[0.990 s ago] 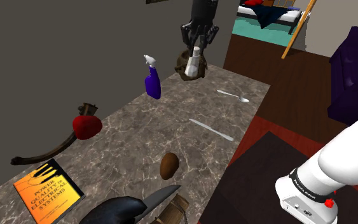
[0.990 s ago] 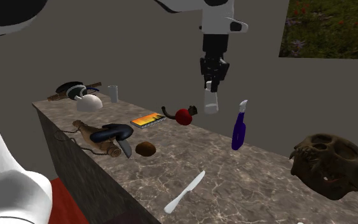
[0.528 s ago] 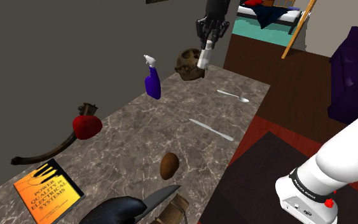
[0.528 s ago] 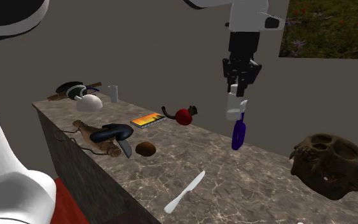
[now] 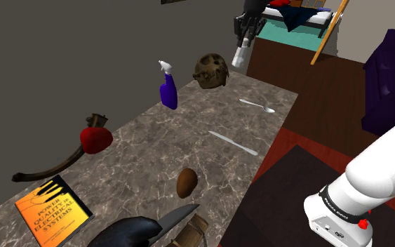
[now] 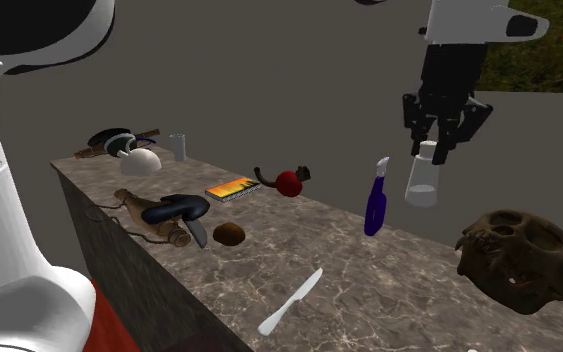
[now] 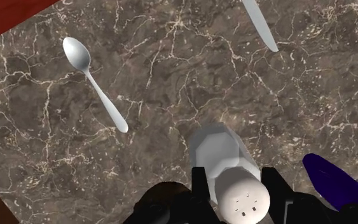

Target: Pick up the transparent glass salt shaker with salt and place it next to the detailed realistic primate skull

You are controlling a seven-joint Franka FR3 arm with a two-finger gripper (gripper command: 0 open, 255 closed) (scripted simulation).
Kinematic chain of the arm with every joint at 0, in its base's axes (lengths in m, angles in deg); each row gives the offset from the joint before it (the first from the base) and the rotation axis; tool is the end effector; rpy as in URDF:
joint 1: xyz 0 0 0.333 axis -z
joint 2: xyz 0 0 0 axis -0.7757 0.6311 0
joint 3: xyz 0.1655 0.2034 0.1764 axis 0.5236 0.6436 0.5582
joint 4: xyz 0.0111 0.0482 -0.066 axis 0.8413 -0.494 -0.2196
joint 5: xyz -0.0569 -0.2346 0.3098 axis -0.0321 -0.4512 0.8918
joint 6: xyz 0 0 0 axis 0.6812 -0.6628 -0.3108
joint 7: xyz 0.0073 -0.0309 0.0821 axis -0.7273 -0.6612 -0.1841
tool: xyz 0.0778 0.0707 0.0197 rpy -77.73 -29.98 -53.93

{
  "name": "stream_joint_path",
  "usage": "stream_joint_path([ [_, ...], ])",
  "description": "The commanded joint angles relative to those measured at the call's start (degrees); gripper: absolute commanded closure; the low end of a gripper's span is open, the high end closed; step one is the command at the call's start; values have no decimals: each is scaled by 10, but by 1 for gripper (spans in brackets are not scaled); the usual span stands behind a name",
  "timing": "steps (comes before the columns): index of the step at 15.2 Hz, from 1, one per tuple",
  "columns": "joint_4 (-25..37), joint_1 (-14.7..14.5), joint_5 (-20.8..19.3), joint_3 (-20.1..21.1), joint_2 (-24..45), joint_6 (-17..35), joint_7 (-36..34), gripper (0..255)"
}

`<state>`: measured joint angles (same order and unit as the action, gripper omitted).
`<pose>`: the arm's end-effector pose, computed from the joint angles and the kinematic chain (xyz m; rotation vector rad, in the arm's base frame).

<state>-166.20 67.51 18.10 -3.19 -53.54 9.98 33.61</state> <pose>0.5685 -0.0405 0.6253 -3.0497 0.3184 -0.0308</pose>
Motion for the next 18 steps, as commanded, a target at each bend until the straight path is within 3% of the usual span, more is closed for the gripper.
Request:
stream_joint_path([
  [1, 14, 11, -2, -10, 12, -4, 22, 255],
  [18, -140, 12, 3, -11, -6, 132, 33, 255],
])
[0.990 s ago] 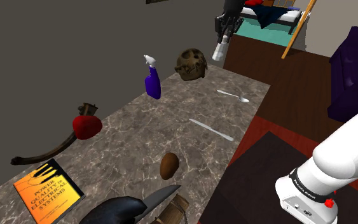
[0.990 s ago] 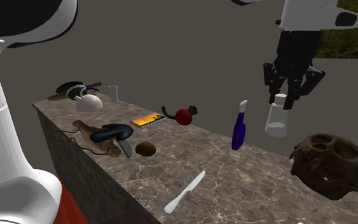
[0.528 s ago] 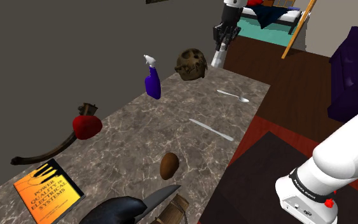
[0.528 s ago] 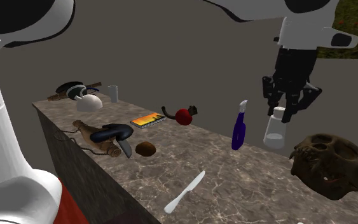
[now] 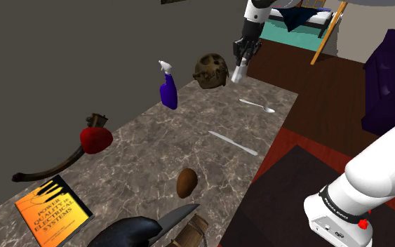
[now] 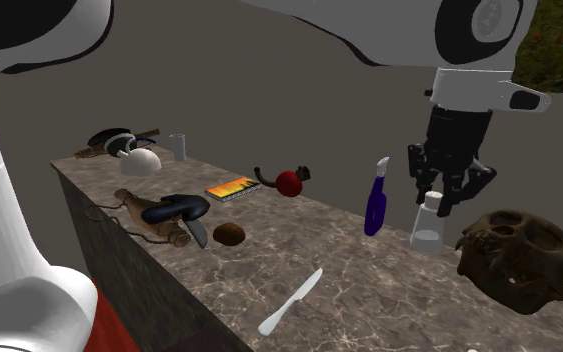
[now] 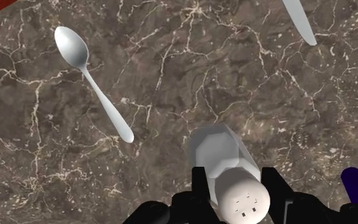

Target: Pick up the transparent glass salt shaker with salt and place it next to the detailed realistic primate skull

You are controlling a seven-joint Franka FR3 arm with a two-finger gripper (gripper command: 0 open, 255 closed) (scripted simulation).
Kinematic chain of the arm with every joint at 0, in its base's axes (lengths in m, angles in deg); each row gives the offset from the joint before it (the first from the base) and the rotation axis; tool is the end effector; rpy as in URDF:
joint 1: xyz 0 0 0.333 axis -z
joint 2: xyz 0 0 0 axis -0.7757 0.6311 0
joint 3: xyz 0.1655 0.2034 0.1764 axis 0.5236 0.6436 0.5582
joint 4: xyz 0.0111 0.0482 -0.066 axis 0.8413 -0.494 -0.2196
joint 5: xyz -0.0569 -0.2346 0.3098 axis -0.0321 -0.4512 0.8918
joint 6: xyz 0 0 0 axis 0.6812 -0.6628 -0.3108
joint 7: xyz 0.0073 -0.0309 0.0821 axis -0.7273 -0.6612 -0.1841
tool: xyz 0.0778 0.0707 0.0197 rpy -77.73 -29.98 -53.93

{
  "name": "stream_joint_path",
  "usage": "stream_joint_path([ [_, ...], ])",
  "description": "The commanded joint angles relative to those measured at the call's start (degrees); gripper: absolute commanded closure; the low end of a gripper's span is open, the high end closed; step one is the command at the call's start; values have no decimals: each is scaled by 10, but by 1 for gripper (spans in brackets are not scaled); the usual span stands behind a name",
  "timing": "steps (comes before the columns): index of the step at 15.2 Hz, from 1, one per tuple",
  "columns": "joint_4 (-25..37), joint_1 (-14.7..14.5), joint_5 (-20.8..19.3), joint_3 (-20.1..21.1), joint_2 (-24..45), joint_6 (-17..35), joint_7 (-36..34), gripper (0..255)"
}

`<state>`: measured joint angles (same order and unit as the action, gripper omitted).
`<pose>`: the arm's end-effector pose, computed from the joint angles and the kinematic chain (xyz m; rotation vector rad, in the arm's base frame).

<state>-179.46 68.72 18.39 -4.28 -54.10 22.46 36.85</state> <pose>0.5723 -0.0636 0.5393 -3.0503 0.3167 -0.0298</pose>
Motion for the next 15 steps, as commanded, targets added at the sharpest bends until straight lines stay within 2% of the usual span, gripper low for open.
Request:
stream_joint_path([
  [1, -15, 0, 0, 0, 0, 15, 2, 255],
  [15, -103, -1, 0, 1, 16, 119, 6, 255],
])
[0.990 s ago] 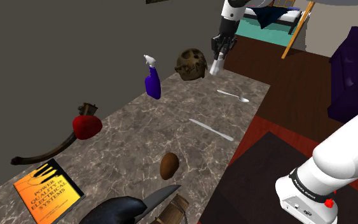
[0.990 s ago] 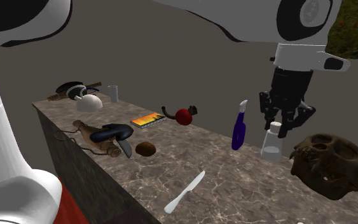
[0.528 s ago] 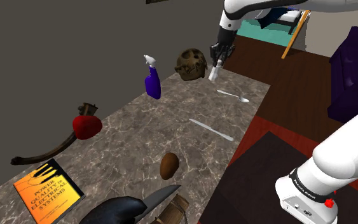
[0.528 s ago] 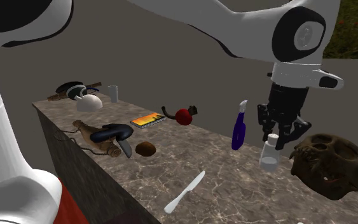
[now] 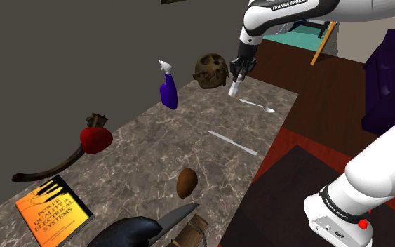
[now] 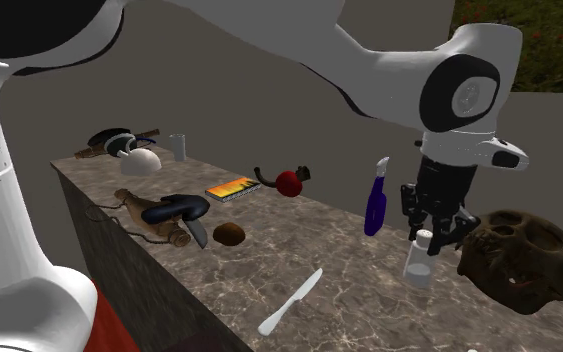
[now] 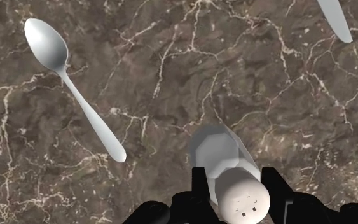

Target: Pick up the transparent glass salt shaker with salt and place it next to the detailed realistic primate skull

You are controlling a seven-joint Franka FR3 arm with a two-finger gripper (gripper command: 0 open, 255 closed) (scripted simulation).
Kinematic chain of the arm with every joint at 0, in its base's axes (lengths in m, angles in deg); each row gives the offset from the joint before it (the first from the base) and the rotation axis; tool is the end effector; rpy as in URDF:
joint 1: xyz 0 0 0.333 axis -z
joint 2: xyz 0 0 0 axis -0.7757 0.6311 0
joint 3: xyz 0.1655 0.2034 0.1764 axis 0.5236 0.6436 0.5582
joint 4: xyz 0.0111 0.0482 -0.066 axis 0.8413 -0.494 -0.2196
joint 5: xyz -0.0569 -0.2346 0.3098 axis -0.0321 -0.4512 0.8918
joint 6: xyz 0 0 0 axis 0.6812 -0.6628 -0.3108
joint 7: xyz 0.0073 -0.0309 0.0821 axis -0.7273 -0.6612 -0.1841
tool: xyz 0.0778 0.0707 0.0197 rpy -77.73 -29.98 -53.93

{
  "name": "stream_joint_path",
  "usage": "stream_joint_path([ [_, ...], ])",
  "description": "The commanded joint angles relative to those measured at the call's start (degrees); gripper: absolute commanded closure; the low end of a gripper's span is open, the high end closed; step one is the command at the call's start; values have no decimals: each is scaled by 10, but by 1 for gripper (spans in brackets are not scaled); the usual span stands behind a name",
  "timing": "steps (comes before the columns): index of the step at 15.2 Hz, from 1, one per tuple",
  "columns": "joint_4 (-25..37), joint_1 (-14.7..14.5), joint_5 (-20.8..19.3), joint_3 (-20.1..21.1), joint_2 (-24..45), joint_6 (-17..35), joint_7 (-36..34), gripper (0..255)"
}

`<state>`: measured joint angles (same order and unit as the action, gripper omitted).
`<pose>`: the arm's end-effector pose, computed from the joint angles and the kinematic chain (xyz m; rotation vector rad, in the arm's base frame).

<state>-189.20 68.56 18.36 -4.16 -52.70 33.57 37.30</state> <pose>0.5722 -0.0626 0.4612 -3.0502 0.3171 -0.0298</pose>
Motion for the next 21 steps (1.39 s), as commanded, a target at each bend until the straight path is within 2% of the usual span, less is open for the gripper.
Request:
stream_joint_path([
  [1, -11, 1, 0, -1, 4, 16, 2, 255],
  [15, -74, -2, -6, 0, 46, 119, 4, 255],
  [21, -74, -2, -6, 0, 46, 119, 4, 255],
])
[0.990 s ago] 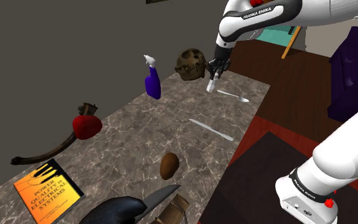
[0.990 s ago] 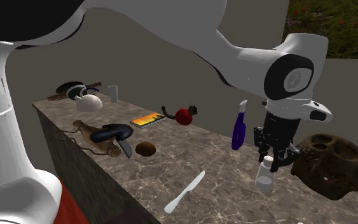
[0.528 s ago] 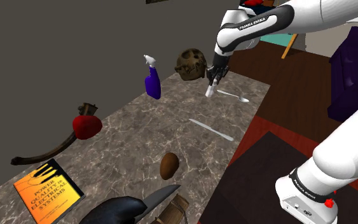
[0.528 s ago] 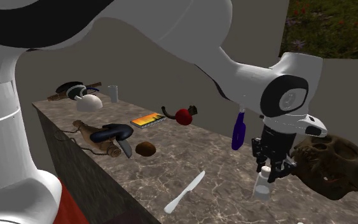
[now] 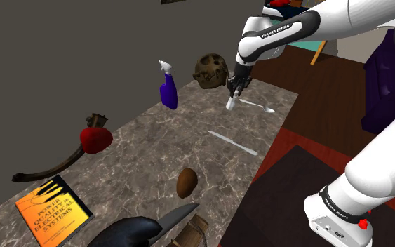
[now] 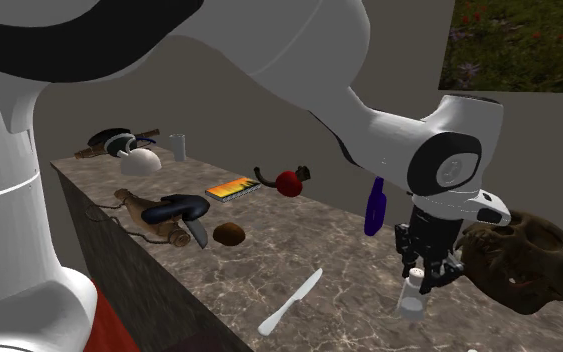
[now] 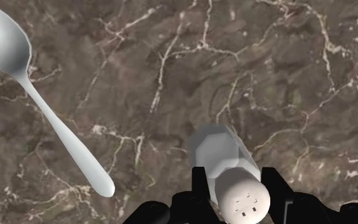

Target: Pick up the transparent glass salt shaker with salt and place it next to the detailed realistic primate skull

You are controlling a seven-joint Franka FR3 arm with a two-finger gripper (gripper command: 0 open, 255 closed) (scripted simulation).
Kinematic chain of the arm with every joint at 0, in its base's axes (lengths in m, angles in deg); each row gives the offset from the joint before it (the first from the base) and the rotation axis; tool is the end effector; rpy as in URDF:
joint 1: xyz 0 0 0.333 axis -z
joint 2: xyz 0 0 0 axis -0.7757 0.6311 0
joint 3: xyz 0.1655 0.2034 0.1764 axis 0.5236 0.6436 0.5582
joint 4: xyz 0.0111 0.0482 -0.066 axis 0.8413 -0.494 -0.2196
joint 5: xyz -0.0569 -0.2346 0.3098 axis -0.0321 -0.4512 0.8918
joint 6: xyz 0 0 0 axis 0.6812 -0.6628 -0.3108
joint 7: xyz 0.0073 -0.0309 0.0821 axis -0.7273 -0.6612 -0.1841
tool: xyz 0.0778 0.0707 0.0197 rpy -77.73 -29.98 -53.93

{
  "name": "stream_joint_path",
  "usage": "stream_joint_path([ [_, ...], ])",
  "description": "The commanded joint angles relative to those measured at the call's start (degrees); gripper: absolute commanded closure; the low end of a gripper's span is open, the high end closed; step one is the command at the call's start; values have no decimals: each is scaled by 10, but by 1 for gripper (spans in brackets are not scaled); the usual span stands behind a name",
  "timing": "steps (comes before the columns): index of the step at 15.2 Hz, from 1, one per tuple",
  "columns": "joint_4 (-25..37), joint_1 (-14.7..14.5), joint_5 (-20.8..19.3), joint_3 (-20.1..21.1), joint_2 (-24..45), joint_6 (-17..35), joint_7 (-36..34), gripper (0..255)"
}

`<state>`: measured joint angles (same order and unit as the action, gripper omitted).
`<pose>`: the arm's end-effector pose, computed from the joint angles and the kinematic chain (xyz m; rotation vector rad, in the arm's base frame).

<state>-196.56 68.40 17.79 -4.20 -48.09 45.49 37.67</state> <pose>0.5721 -0.0641 0.3746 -3.0502 0.3168 -0.0306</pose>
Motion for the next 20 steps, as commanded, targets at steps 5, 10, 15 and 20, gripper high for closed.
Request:
stream_joint_path([
  [5, 0, 0, 0, 0, 0, 0, 0, 0],
  [10, 18, 2, 3, -1, -18, -36, 2, 0],
  [15, 36, 4, 5, -2, -32, -68, 4, 0],
  [20, 36, 4, 5, -2, -32, -68, 4, 0],
])
